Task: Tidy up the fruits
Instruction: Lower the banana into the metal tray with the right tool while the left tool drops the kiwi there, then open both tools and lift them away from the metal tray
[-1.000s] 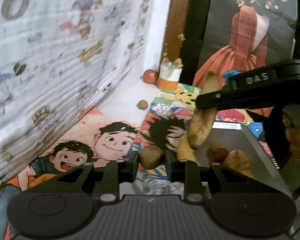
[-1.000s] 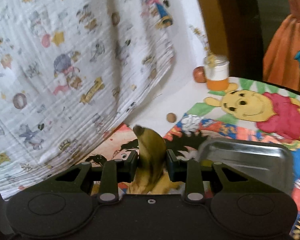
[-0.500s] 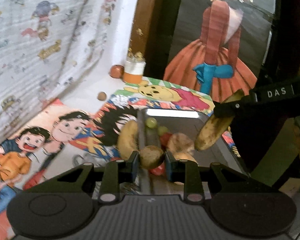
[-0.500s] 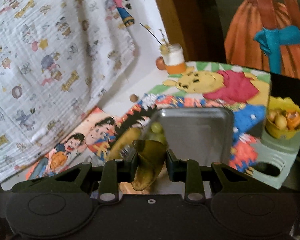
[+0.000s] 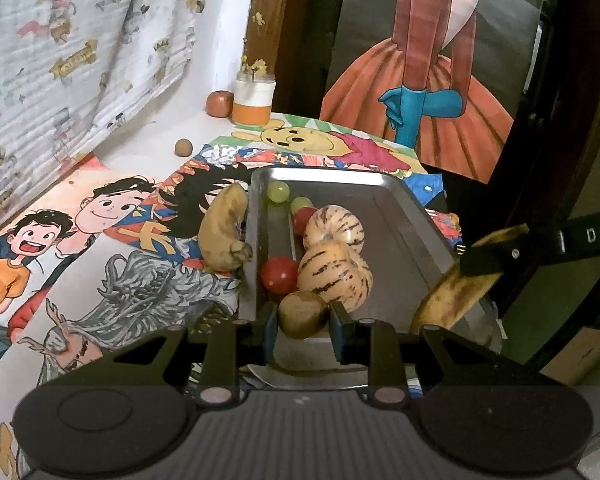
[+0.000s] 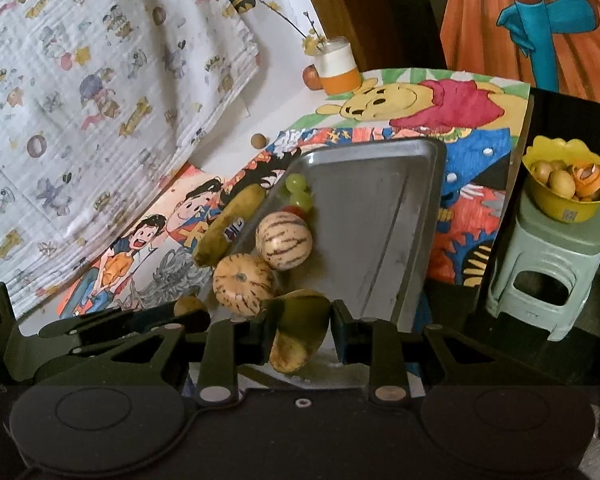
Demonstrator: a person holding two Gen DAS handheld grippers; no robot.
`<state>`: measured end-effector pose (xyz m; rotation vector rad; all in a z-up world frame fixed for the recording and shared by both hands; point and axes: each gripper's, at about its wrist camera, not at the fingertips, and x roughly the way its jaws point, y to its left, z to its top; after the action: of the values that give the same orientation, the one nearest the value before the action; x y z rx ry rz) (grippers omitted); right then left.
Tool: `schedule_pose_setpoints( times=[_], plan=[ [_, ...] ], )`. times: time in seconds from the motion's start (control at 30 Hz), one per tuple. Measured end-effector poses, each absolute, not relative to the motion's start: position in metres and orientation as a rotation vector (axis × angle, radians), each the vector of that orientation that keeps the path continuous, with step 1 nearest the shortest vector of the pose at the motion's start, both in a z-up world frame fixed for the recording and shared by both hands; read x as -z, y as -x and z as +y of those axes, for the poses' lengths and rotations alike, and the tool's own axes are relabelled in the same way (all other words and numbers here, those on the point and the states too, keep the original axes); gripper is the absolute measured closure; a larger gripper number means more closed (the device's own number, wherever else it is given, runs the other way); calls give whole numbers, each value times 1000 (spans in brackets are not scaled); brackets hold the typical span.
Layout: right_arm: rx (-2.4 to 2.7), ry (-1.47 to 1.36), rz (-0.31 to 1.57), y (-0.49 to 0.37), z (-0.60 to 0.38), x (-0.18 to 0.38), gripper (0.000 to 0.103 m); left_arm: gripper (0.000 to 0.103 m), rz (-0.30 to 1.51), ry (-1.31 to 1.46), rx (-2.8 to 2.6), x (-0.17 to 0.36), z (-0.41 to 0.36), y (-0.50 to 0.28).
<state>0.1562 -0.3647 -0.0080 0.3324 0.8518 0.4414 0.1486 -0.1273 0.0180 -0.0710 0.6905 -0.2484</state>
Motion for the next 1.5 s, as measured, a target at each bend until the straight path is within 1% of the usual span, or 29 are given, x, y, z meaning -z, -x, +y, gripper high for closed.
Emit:
schedule_pose_setpoints(
  times=[0.6, 0.67, 1.03, 1.27, 1.33, 1.43, 1.5],
  plan=[
    [-443, -373, 846, -201, -341, 33, 72, 73, 731, 50, 231, 0, -135, -163],
    [-441, -372, 850, -205, -338, 36, 73, 72, 734, 54, 236, 1, -134, -164],
    [-429, -372, 841, -209, -338, 42, 74, 72, 720, 45, 248, 5, -135, -166],
    [-421, -392, 841, -205, -338, 42, 68, 72, 719, 49, 253, 6, -134, -166],
    [-419, -390, 841, -203, -338, 40, 64, 68, 721, 57, 260, 5, -133, -164],
    [-419, -385, 835, -200, -339, 36, 61, 62, 715, 64, 270, 2, -131, -158],
    [-417, -385, 828, -197, -340, 33, 58, 60, 707, 63, 271, 0, -130, -154]
  ],
)
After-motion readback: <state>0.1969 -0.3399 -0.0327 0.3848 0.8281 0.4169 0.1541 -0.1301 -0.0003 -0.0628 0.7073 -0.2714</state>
